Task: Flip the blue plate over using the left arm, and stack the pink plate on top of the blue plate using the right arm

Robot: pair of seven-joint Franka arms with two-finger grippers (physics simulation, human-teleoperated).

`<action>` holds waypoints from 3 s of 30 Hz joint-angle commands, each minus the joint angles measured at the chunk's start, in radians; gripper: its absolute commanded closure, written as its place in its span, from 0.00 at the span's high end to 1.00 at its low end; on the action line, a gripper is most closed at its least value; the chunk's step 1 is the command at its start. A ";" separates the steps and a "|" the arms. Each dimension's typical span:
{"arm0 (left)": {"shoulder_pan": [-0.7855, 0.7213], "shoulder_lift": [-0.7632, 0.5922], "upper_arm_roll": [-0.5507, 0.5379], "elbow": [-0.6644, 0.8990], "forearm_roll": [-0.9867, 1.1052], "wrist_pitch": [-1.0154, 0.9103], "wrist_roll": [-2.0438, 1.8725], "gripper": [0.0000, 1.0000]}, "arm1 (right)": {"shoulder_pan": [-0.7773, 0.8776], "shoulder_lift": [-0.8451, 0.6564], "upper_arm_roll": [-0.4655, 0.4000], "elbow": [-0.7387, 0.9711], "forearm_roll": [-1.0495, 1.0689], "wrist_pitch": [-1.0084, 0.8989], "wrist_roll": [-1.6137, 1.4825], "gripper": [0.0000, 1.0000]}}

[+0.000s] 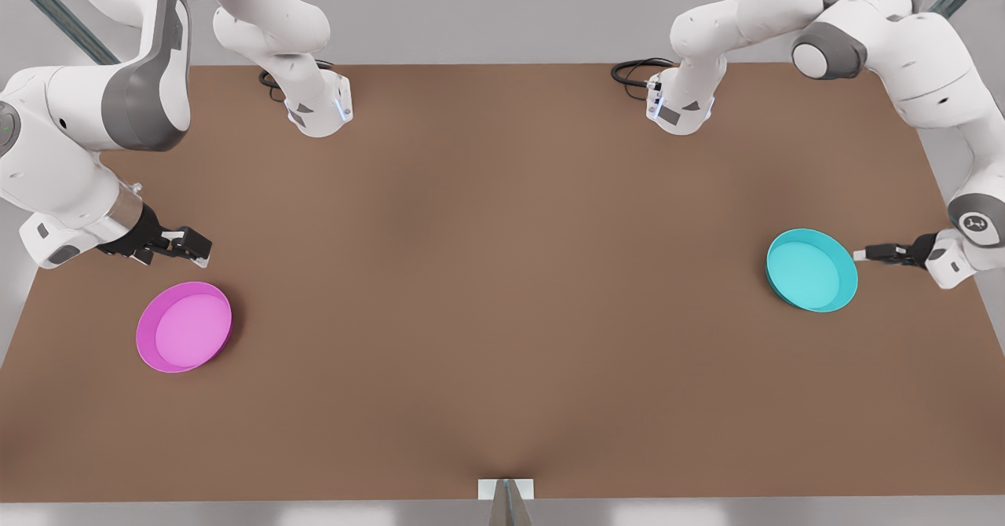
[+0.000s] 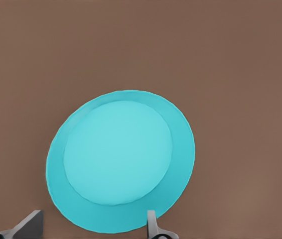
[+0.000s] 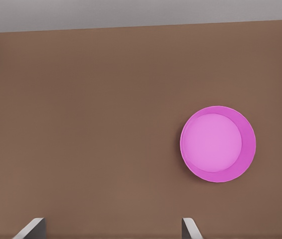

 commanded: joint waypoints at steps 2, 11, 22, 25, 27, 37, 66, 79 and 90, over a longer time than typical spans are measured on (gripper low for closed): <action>0.019 0.031 0.003 0.000 -0.081 0.020 0.030 1.00 | 0.000 0.000 0.000 0.000 0.000 0.000 0.000 1.00; 0.046 0.169 0.014 0.011 -0.211 0.130 0.150 1.00 | 0.000 0.000 0.000 0.000 0.000 0.000 0.000 1.00; 0.046 0.193 0.011 0.018 -0.216 0.136 0.156 0.73 | 0.000 0.000 0.000 0.000 0.000 0.000 0.000 1.00; 0.046 0.202 0.011 0.020 -0.237 0.136 0.187 0.67 | 0.000 0.000 0.000 0.000 0.000 0.000 0.000 1.00; 0.046 0.209 0.011 0.021 -0.237 0.136 0.191 0.61 | 0.000 0.000 0.000 0.000 0.000 0.000 0.000 1.00; 0.046 0.221 0.011 0.028 -0.239 0.138 0.191 0.46 | 0.000 0.000 0.000 0.000 0.000 -0.003 0.000 1.00; 0.032 0.212 -0.029 0.167 -0.219 -0.037 -0.074 0.21 | 0.000 0.000 0.000 0.000 0.000 -0.002 0.002 1.00; -0.204 0.156 -0.043 0.273 -0.026 -0.088 -0.298 0.21 | 0.000 0.000 0.000 0.000 0.000 0.000 0.002 1.00; -0.460 0.095 -0.040 0.293 0.178 -0.104 -0.543 0.21 | 0.000 0.001 0.000 0.000 0.000 0.000 -0.002 1.00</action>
